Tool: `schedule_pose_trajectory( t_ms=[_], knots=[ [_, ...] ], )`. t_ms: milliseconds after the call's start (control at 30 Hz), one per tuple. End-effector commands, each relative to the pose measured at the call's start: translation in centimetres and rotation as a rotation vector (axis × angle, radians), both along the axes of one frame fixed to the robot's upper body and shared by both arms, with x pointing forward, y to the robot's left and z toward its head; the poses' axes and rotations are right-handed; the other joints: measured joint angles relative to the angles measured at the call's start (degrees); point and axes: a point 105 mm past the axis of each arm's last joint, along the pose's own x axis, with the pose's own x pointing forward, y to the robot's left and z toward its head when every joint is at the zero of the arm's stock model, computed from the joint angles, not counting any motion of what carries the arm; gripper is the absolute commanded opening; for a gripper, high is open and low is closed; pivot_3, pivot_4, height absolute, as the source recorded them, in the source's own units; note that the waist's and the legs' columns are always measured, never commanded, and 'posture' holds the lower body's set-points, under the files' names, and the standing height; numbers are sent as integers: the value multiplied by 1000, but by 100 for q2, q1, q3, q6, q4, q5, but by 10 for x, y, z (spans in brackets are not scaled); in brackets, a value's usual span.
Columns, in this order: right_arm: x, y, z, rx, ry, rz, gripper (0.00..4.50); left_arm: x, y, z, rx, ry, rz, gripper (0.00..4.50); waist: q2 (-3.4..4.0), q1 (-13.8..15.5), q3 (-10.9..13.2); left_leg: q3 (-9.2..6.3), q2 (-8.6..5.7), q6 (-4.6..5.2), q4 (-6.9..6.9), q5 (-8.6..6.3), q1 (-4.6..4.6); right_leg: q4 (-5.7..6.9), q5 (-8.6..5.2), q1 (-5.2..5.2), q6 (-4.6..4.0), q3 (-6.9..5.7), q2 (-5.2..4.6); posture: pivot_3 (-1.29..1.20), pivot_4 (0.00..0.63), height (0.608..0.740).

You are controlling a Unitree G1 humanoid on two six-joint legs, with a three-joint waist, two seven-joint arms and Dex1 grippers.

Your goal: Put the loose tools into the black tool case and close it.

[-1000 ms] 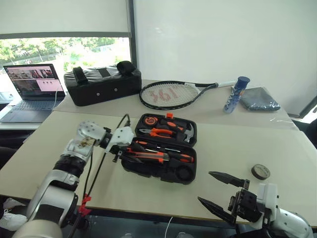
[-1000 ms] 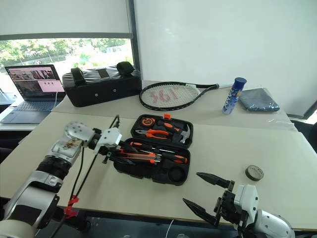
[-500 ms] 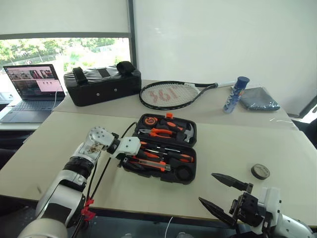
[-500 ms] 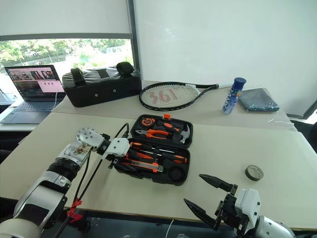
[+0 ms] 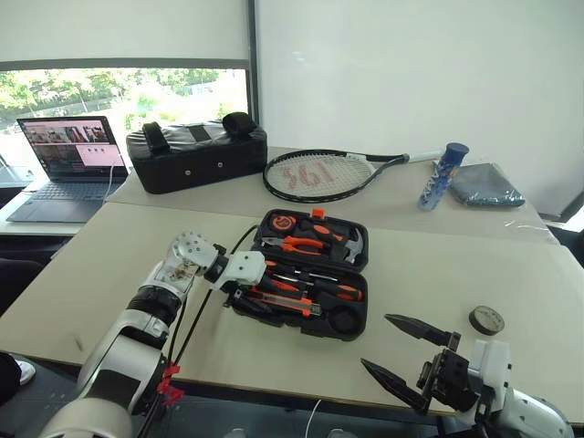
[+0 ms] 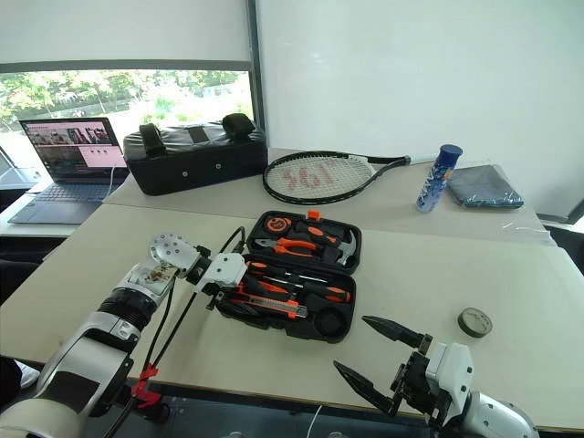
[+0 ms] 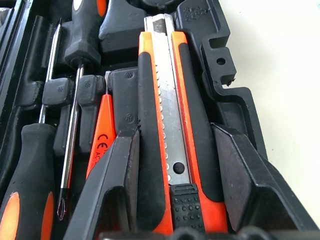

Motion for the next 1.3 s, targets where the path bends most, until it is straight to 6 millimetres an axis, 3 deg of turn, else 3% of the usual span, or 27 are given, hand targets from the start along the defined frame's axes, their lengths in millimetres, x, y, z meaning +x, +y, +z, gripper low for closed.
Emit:
schedule_pose_trajectory(
  t_ms=[33, 167, 233, 267, 367, 600, 700, 833, 1100, 1300],
  knots=[
    [1, 1, 7, 10, -40, -5, 4500, -3, -8, 0, 13, 2, -43, 1707, 0, -1, 0, 0, 0, 0, 0, 0, 1, 0, 0, 1, 0, 0, 0, 0, 150, 740],
    [2, 3, 5, 16, -39, -5, 4500, -3, -9, -1, 20, 23, -27, 1707, 1, 1, -1, 0, 0, 0, 0, 0, 1, 0, 0, 2, 0, 0, 0, 0, 150, 740],
    [2, 3, 5, 18, -38, -5, 4500, -1, -12, 4, -17, 11, -24, 2726, 3, 3, -2, 0, 0, 0, 0, 0, 2, 0, 0, 3, -1, 0, 0, 0, 150, 740],
    [2, 3, 4, 18, -37, -4, 4500, -1, -14, 8, -42, 1, -27, 2897, 2, 2, -2, -1, -1, 0, 0, 0, 2, 0, 0, 3, -1, 0, -1, 0, 150, 740],
    [3, 3, 3, 19, -34, -2, 4500, 1, -15, 23, -110, -23, -33, 4023, 2, -9, -1, -1, 0, 0, 0, 0, 1, 0, 1, 1, -1, 0, 0, 0, 150, 740],
    [8, 3, 0, 23, -34, 2, 4500, 3, -6, 65, -261, -1, 10, 4023, 3, -57, -1, -1, 1, 0, 0, 0, 4, 10, 4, -3, -8, 1, 2, 0, 150, 740],
    [9, 3, 0, 25, -35, 5, 4500, 4, 4, 67, -244, -41, 20, 4023, 4, -63, -2, -2, 2, 1, 1, 1, 5, 11, -1, -3, 2, 1, 3, 0, 150, 740],
    [9, 3, -1, 27, -34, 4, 4500, 3, 13, 54, -208, -48, 32, 3079, 4, -42, -2, -2, 1, 1, 1, 1, 5, 9, 3, -3, -6, 2, 2, 0, 150, 740],
    [8, 2, -1, 22, -29, 1, 4500, -2, 13, 26, -157, -69, 22, 117, 4, -24, -2, -1, 1, 1, 1, 1, 3, 8, 14, -3, -23, 1, 2, 0, 150, 740],
    [8, 1, 0, 19, -31, -1, 4500, 0, 13, 6, -102, -89, 55, 47, 4, -38, -2, -1, 1, 1, 1, 1, 5, 9, 13, -2, -23, 2, 2, 0, 150, 740]
  ],
)
